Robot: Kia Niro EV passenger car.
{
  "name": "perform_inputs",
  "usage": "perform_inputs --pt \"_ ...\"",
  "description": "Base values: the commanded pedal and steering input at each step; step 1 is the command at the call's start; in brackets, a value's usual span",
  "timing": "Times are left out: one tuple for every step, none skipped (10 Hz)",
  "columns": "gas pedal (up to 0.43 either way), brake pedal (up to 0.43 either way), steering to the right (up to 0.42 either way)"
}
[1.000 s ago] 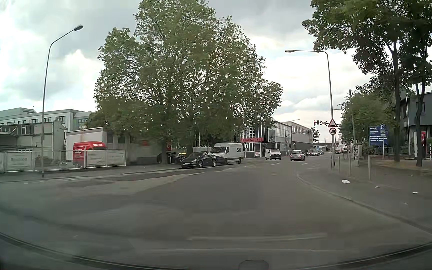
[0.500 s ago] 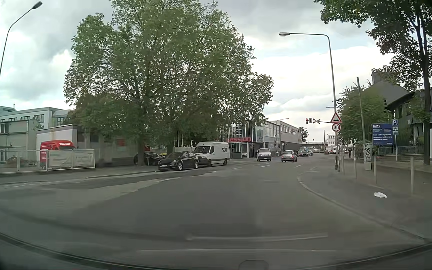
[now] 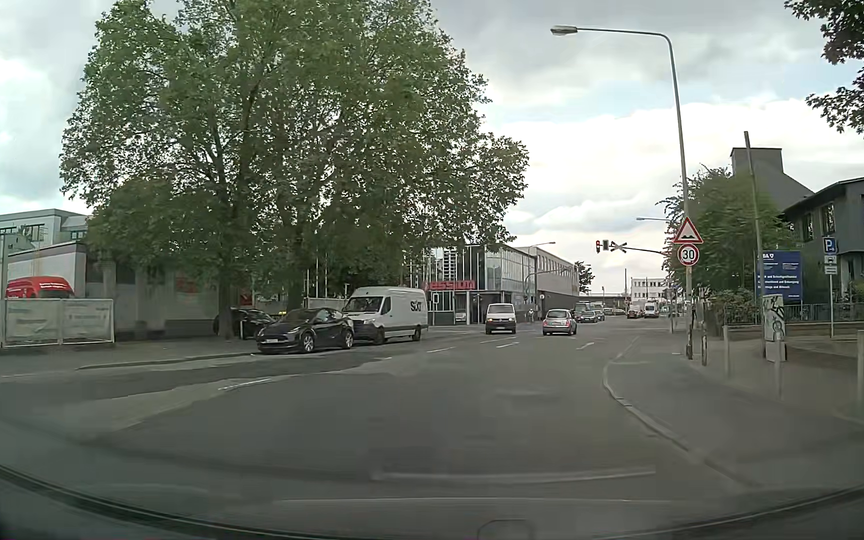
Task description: Follow the waypoints while adhering to traffic rules and regulations
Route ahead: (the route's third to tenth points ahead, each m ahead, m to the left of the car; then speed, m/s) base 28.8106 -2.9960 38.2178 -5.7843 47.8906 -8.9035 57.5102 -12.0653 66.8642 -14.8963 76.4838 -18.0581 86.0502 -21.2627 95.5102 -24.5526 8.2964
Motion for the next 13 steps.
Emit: perform_inputs --pt "0.157 0.018 0.048" --pt "0.177 0.018 0.049" --pt "0.197 0.018 0.054" --pt "0.240 0.018 0.059" --pt "0.240 0.018 0.064" --pt "0.240 0.018 0.073" --pt "0.240 0.018 0.078" --pt "0.248 0.024 0.077" --pt "0.248 0.018 0.077" --pt "0.248 0.018 0.077" --pt "0.248 0.018 0.077" --pt "0.248 0.018 0.078" --pt "0.248 0.018 0.078"
